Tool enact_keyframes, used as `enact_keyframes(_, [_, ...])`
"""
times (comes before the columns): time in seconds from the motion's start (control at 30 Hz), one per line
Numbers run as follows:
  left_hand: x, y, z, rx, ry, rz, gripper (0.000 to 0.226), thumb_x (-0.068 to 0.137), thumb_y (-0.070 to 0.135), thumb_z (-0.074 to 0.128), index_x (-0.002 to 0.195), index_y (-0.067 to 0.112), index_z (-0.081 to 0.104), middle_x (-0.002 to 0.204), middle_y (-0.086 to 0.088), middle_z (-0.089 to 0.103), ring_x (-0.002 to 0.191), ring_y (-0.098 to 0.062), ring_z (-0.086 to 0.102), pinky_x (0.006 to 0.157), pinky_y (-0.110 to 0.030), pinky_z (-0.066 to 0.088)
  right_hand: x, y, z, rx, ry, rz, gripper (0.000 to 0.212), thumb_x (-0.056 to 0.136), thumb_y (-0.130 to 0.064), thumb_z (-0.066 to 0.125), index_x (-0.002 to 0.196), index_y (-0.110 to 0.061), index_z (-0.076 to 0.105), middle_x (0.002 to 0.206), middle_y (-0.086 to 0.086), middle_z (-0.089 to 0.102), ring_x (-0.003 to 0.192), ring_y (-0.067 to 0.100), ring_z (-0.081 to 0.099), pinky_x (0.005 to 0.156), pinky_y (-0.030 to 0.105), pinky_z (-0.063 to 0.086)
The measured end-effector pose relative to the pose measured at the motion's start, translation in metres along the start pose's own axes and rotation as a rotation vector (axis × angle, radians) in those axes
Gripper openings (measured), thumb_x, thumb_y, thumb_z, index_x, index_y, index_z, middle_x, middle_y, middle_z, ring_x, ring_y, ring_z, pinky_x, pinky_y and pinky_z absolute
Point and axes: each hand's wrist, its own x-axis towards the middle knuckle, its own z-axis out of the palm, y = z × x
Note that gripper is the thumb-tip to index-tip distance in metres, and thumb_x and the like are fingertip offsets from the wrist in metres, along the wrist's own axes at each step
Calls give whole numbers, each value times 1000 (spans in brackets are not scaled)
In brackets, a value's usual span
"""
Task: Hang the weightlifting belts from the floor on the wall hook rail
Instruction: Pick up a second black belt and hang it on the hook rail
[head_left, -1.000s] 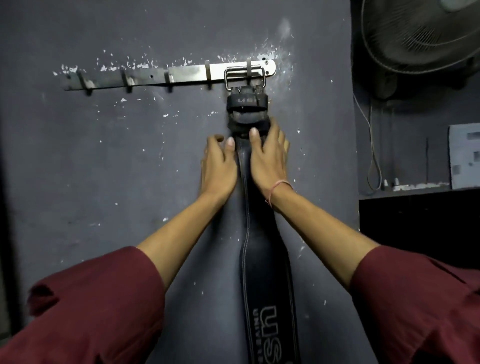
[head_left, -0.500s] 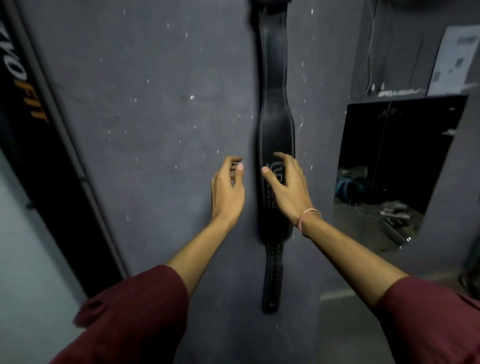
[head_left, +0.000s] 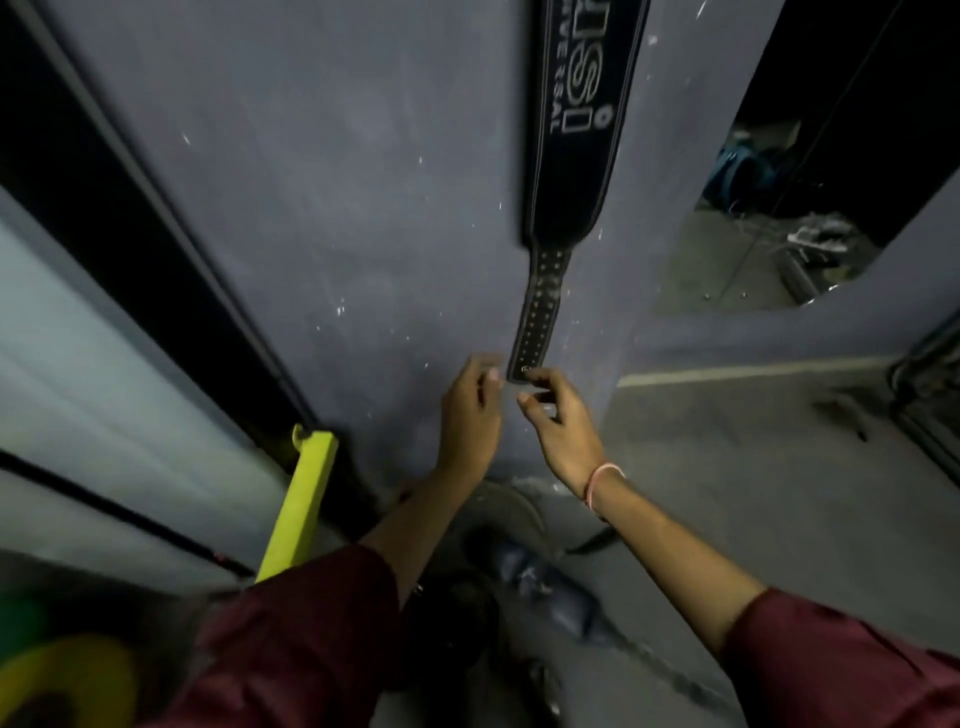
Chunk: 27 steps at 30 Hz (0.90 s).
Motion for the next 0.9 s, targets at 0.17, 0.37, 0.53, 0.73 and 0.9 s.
enact_keyframes(0.17, [-34, -85, 34, 70, -43, -234, 18, 102, 12, 45, 109, 13, 61, 99, -11, 70, 91, -26, 66, 88, -42, 54, -12, 101, 19, 14, -84, 255, 16, 96, -4, 52, 110, -1, 58, 107, 14, 63, 100, 23, 59, 88, 31, 48])
enact_keyframes(0.37, [-61, -183, 64, 125, -85, -393, 21, 102, 17, 44, 110, 9, 62, 94, -7, 69, 87, -23, 65, 81, -35, 51, -15, 205, 42, 2, -179, 459, 24, 97, -19, 52, 103, 1, 63, 96, 25, 65, 90, 35, 62, 80, 42, 49])
enact_keyframes(0.53, [-69, -290, 98, 102, -156, -537, 24, 104, 17, 45, 123, 12, 57, 97, -3, 65, 85, -17, 60, 77, -30, 47, 4, 313, 92, -56, -259, 598, 31, 94, -15, 53, 114, 8, 59, 101, 30, 63, 93, 32, 61, 75, 33, 51])
enact_keyframes(0.73, [-53, -462, 164, 79, -145, -589, 27, 103, 20, 48, 123, 4, 58, 106, 2, 61, 100, -12, 56, 78, -9, 39, 63, 485, 164, -257, -216, 552, 21, 90, -2, 59, 108, 7, 62, 103, 25, 67, 94, 34, 64, 76, 36, 51])
enact_keyframes(0.9, [-43, -603, 224, -11, -75, -685, 30, 102, 23, 49, 125, 5, 57, 111, 3, 61, 107, -16, 57, 89, -21, 40, 119, 618, 220, -397, -205, 384, 38, 92, -4, 59, 128, 5, 53, 124, 15, 56, 114, 31, 54, 92, 14, 41])
